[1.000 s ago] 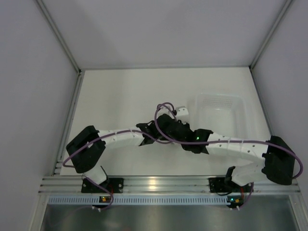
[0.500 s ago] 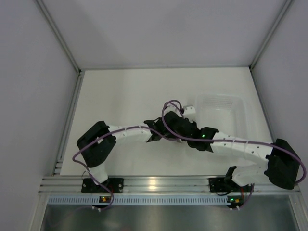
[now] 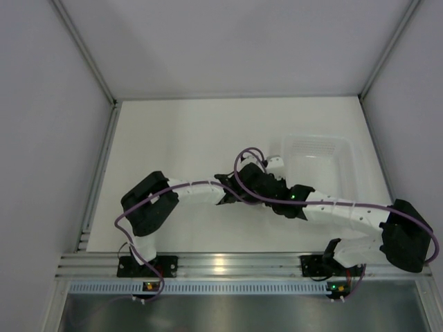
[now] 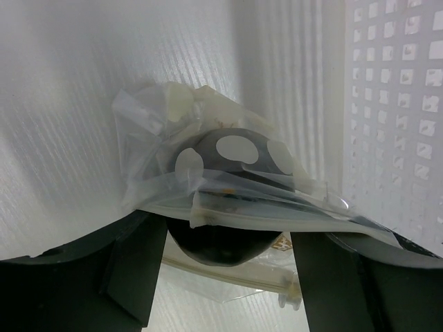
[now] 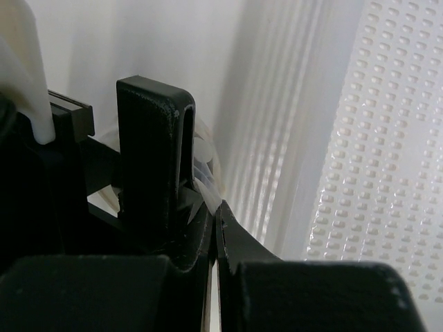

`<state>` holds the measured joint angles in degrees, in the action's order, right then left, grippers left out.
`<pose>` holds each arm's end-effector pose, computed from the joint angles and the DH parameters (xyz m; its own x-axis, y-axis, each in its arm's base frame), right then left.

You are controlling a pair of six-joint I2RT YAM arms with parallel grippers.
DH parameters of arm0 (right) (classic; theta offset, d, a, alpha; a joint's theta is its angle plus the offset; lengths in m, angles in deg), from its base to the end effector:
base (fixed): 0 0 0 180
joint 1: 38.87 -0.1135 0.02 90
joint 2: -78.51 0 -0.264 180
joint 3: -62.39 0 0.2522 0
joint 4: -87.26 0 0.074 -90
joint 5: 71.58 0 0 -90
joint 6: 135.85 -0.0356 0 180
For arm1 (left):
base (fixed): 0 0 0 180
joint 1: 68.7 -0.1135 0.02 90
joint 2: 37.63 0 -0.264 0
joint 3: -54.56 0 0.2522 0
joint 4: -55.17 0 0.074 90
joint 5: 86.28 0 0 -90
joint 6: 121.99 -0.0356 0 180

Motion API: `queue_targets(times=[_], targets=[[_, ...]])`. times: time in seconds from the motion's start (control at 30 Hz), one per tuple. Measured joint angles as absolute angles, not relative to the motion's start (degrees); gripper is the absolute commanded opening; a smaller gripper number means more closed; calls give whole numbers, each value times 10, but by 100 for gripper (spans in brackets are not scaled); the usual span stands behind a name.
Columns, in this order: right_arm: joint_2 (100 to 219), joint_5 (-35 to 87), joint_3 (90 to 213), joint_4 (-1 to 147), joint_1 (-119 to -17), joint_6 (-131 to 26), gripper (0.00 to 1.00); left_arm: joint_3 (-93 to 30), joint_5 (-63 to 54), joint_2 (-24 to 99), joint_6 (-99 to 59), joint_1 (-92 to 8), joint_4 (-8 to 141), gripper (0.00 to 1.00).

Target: Open the zip-top bag and remove the fake food

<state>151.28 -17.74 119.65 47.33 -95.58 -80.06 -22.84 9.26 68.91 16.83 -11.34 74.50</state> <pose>0.1510 0.1917 0.2136 -0.6500 -0.1628 -0.7423 -0.1521 0.9849 -0.0829 0.2122 -0.3249 0.1618 -0.8707 -0.0296 -0.4909 0.2252 0.8634 -0.4514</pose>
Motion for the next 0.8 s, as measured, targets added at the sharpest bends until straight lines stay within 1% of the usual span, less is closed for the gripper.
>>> queue_targets(times=[0.03,0.1,0.13,0.27,0.4,0.5,0.53,0.6,0.63,0.67,0.8], targets=[[1513,-177,1197,474,-956,-800,0,-228,95,689,168,-113,745,57],[1513,-175,1197,475,-956,-799,0,-229,103,689,168,-111,746,61],[1513,-169,1197,480,-956,-797,0,-229,107,688,167,-110,746,66],[1513,-164,1197,485,-956,-796,0,-233,128,687,154,-107,756,70],[1516,-160,1197,487,-955,-805,0,-237,142,686,142,-106,768,68],[1520,-157,1197,491,-952,-812,0,-240,155,686,131,-105,774,51],[1522,-156,1197,493,-952,-815,0,-241,158,686,128,-105,775,34],[1525,-156,1198,495,-951,-818,0,-242,164,686,123,-104,779,17],[1527,-156,1198,497,-951,-820,0,-243,168,686,121,-104,780,5],[1529,-156,1199,497,-950,-821,0,-243,171,686,120,-104,781,0],[1534,-157,1201,501,-949,-823,0,-243,182,684,119,-104,785,0]])
